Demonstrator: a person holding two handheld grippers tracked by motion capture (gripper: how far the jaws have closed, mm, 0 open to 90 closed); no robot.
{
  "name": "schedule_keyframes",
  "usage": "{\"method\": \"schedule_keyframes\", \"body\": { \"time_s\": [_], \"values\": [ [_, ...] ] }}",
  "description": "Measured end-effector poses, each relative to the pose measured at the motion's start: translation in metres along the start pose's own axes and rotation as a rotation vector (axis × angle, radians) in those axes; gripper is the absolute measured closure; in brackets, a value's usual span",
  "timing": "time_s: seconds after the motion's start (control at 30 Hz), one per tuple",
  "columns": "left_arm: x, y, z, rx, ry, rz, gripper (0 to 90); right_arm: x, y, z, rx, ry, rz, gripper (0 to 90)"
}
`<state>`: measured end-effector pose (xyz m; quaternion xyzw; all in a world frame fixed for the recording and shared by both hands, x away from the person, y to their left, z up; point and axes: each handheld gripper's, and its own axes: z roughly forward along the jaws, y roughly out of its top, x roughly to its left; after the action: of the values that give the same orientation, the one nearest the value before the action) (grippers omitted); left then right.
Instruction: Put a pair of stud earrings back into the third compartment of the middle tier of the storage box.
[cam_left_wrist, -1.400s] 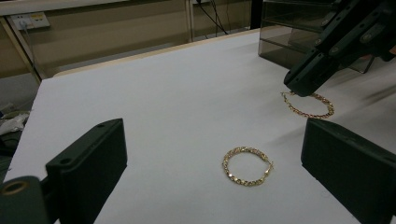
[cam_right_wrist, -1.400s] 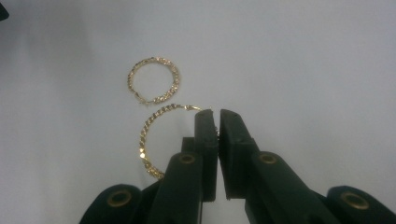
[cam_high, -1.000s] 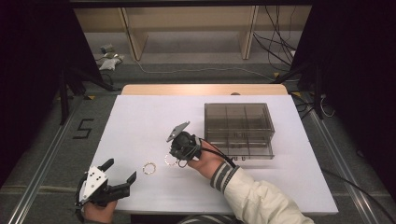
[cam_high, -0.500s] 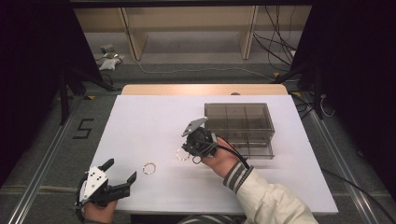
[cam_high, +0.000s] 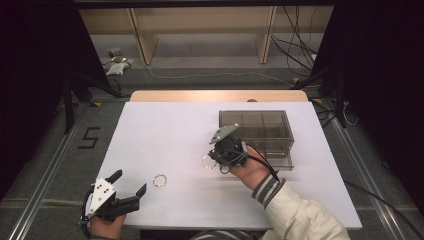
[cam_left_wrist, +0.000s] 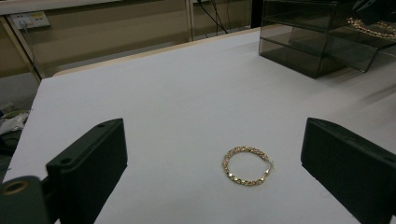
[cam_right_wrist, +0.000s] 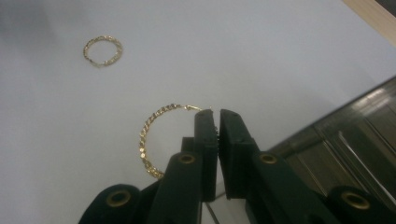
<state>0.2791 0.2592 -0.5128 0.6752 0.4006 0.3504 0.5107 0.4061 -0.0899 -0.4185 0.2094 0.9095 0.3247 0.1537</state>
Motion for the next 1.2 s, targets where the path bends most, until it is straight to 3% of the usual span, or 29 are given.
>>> {"method": "schedule_keyframes", "body": {
  "time_s": [0.67,1.2],
  "values": [
    [0.000,0.000,0.002,0.004,0.001,-0.004,6.7,-0.033,-0.040,-0.043,0.027,-0.103,0.083,86.3],
    [0.000,0.000,0.002,0.005,0.002,-0.007,6.8,-0.052,-0.071,-0.063,0.053,-0.165,0.148,86.3]
  ]
}}
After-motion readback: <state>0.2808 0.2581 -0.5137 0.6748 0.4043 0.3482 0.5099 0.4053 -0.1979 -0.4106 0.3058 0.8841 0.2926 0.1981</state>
